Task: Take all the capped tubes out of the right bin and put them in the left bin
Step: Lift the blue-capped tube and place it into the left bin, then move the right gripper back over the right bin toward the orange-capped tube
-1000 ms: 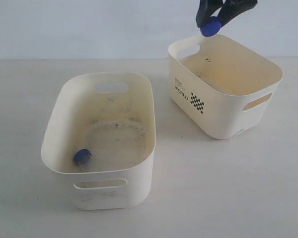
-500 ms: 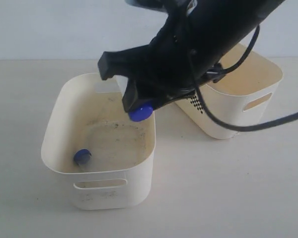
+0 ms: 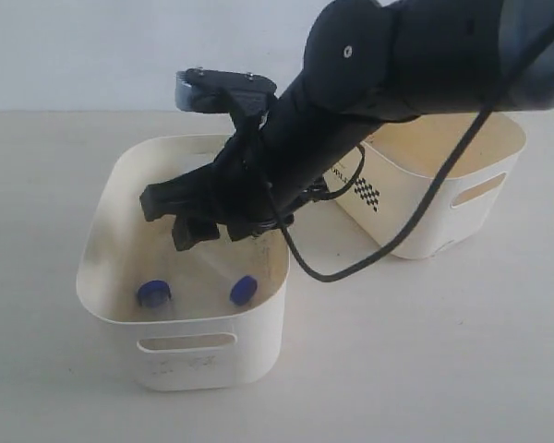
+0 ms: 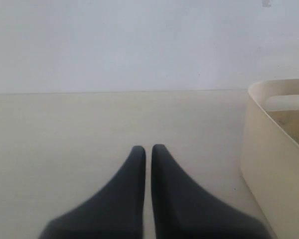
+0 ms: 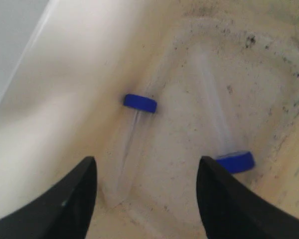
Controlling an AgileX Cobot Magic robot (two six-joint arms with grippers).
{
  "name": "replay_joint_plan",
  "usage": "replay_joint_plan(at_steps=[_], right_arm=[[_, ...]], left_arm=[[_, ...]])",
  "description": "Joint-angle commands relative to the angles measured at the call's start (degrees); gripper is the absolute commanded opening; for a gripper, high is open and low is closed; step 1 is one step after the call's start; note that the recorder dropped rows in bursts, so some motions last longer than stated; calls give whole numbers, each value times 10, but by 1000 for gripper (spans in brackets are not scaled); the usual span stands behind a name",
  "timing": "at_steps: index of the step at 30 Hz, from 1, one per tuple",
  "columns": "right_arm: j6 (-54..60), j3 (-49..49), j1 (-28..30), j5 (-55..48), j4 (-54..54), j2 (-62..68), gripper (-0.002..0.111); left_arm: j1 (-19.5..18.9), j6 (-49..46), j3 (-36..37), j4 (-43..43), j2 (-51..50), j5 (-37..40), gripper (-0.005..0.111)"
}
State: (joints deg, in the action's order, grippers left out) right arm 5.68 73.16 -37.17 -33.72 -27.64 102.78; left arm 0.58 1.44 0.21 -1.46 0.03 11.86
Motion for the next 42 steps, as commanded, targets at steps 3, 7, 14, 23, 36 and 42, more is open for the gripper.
replay_joint_plan(at_steps=[3, 7, 14, 23, 36, 42], right_arm=[[83, 60, 38, -57, -2, -9, 57], [101, 142, 124, -121, -2, -9, 57], [122, 232, 295, -136, 43, -3, 33], [210, 237, 376, -147, 0, 84, 42], [248, 340, 371, -270, -42, 216, 42], [250, 360, 376, -362, -27, 189, 42]], left_arm=[[0, 5, -2, 4, 0, -3, 4], [0, 5, -2, 4, 0, -3, 4], [0, 5, -2, 4, 0, -3, 4], [0, 5, -2, 4, 0, -3, 4], [0, 5, -2, 4, 0, -3, 4], [0, 5, -2, 4, 0, -3, 4]])
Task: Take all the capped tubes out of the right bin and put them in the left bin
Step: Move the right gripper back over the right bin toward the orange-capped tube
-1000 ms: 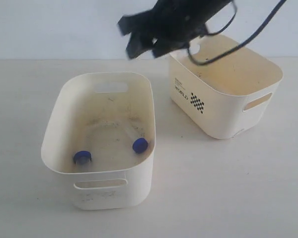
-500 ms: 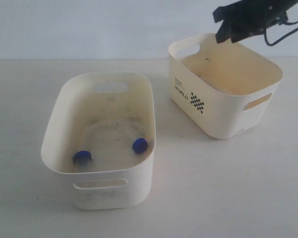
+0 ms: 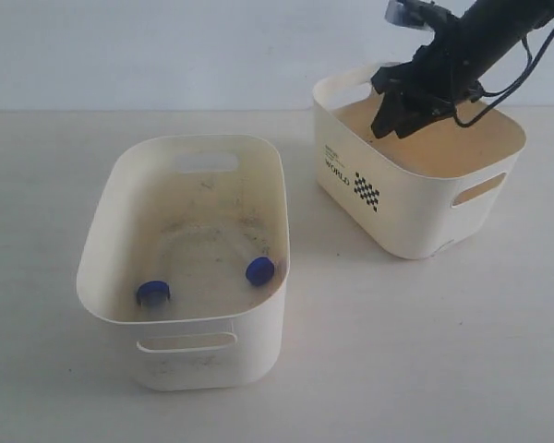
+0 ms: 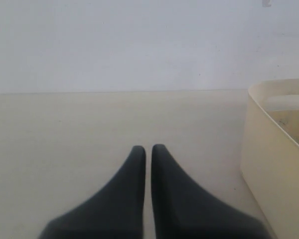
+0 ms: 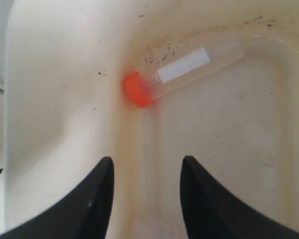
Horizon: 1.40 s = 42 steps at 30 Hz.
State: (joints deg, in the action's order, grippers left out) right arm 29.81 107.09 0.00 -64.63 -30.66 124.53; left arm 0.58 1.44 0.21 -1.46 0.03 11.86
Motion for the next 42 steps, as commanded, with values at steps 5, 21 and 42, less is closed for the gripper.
replay_joint_plan(at_steps=[5, 21, 42], right_arm=[[-23, 7, -19, -53, 0, -96, 42], [-143, -93, -116, -31, 185, -113, 37], [-348, -93, -154, 50, 173, -113, 0]], left_arm=[[0, 5, -2, 4, 0, -3, 4], [0, 5, -2, 4, 0, -3, 4], [0, 5, -2, 4, 0, -3, 4]])
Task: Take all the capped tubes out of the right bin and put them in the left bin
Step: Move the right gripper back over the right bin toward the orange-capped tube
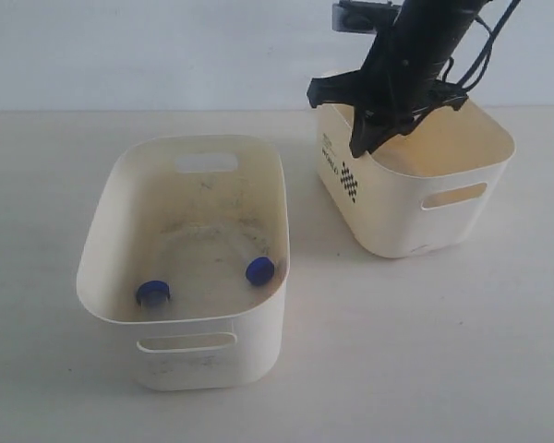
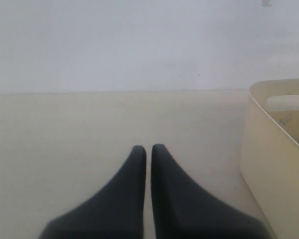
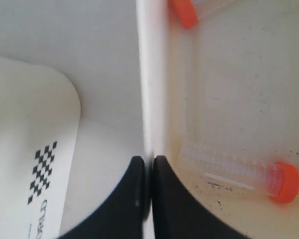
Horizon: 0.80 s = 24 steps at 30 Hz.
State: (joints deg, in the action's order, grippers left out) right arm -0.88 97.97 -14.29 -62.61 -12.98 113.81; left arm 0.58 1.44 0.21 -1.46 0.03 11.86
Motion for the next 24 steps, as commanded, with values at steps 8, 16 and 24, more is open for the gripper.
replay_joint_plan(at_steps=[8, 16, 24], right_arm=[[-109, -2, -17, 72, -5, -5, 0], [-151, -2, -17, 71, -6, -5, 0], [-143, -2, -17, 85, -23, -5, 41]], left_arm=[[0, 5, -2, 4, 0, -3, 4], [0, 5, -2, 4, 0, -3, 4], [0, 5, -2, 4, 0, -3, 4]])
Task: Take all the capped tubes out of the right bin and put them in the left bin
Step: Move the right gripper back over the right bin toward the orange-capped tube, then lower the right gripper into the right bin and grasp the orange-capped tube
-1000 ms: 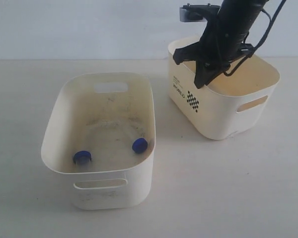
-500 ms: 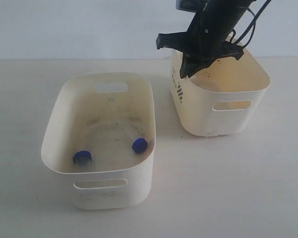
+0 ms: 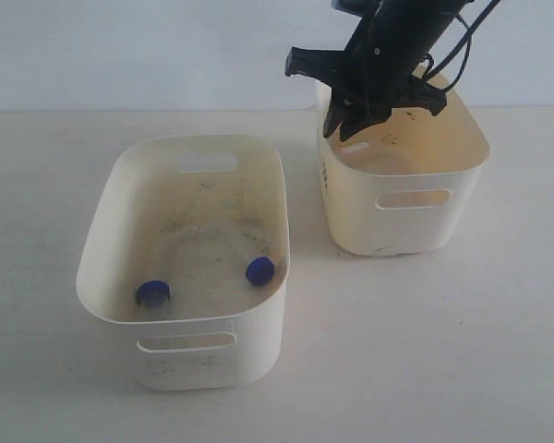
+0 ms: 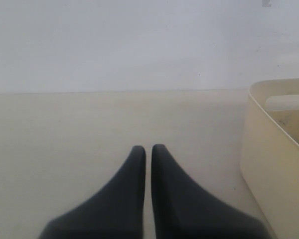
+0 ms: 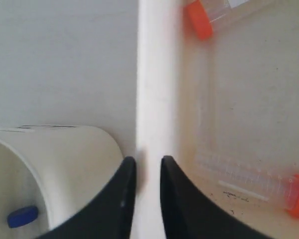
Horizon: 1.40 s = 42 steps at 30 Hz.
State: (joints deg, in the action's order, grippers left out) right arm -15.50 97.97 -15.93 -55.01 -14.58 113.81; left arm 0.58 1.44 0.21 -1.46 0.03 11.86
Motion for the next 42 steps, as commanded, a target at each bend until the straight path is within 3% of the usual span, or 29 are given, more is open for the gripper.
replay_joint_plan(at_steps=[1, 4, 12, 19, 25, 29, 33, 38, 42], right_arm=[[15, -2, -1, 5, -7, -5, 49], [54, -2, -1, -3, -6, -5, 62], [133, 7, 0, -21, 7, -16, 61], [362, 61, 0, -73, 131, -43, 39], [498, 66, 7, -33, 211, -42, 38], [540, 66, 29, 11, 197, -15, 38], [658, 66, 58, 53, 154, 22, 38], [860, 66, 96, 46, 1, 56, 38], [1042, 66, 113, 14, -25, 76, 38]], left_arm=[[0, 5, -2, 4, 0, -3, 4], [0, 5, -2, 4, 0, -3, 4], [0, 5, -2, 4, 0, -3, 4], [0, 5, -2, 4, 0, -3, 4], [0, 5, -2, 4, 0, -3, 4], [0, 5, -2, 4, 0, -3, 4], [0, 5, -2, 4, 0, -3, 4], [0, 5, -2, 4, 0, -3, 4], [0, 5, -2, 4, 0, -3, 4]])
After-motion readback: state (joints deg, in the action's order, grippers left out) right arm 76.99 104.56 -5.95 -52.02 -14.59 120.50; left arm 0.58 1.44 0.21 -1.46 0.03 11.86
